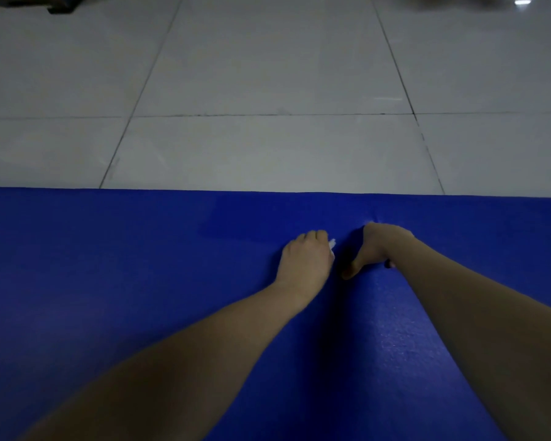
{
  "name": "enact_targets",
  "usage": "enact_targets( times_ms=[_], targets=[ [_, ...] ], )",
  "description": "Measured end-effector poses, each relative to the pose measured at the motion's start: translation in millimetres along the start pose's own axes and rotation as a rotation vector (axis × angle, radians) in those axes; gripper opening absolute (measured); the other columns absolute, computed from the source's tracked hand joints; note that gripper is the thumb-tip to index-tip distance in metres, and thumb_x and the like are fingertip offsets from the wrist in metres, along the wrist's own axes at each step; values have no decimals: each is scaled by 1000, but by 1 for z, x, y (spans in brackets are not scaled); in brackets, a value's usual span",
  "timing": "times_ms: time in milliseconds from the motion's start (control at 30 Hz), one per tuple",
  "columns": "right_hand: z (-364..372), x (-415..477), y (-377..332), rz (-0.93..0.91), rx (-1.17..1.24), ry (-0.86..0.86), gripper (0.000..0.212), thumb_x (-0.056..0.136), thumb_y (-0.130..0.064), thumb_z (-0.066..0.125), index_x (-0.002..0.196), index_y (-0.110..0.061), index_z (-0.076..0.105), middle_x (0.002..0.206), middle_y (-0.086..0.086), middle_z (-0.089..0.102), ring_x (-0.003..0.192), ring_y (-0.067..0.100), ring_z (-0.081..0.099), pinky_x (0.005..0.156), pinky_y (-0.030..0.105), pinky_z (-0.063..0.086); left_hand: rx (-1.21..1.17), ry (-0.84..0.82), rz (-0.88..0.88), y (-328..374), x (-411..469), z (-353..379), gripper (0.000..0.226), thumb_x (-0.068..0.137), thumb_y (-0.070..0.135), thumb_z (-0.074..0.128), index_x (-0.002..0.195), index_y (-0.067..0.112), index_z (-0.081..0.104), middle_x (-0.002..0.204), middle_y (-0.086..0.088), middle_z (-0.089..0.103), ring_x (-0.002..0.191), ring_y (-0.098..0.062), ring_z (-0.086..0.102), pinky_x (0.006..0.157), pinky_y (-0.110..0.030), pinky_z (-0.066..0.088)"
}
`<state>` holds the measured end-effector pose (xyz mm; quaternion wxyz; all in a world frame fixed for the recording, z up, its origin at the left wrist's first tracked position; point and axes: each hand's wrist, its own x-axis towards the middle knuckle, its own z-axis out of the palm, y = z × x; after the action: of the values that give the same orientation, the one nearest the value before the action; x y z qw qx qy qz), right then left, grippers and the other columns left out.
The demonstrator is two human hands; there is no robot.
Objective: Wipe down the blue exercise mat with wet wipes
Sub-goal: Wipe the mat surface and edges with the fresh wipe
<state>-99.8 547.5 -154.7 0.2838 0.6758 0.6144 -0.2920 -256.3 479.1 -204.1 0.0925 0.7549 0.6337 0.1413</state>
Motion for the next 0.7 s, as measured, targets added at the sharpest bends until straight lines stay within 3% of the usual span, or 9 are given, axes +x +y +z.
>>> enact_targets(
  times_ms=[67,167,267,400,533,700],
  targets=[
    [1,1,1,-10,2,3,111,42,-75,87,125,-16,45,101,1,56,99,26,63,94,44,55,38,11,67,-17,-2,-3,22,99,26,59,85,9,59,75,-8,62,68,-26,59,59,-35,39],
    [2,1,2,-20,9,5,101,38,-76,88,107,-18,42,88,-2,51,97,28,62,94,45,55,79,15,-22,-55,-7,-16,23,97,25,62,80,9,57,71,-10,62,65,-29,58,57,-36,40],
    [2,3,3,-23,19,5,104,36,-77,88,109,-19,40,90,-3,49,106,29,63,95,47,55,158,28,-191,-112,-17,-33,29,102,32,53,82,11,53,73,-10,60,64,-29,56,55,-35,37],
    [3,2,2,-32,1,14,104,37,-77,87,109,-19,40,89,-3,51,96,28,63,92,44,56,221,100,-355,-176,-35,-54,31,104,31,51,82,9,49,71,-8,56,59,-25,51,51,-33,33],
    [1,0,3,-34,-19,9,104,37,-78,87,109,-18,40,91,-2,54,99,28,65,92,44,55,193,140,-390,-158,-36,-43,27,104,24,50,83,8,50,70,-9,56,58,-23,49,50,-31,30],
    [1,-3,0,-40,-20,9,104,40,-77,87,111,-19,38,100,-1,55,101,28,65,93,43,55,146,117,-270,-99,-32,-22,26,103,22,55,80,10,56,66,-5,57,55,-21,51,48,-31,37]
  ],
)
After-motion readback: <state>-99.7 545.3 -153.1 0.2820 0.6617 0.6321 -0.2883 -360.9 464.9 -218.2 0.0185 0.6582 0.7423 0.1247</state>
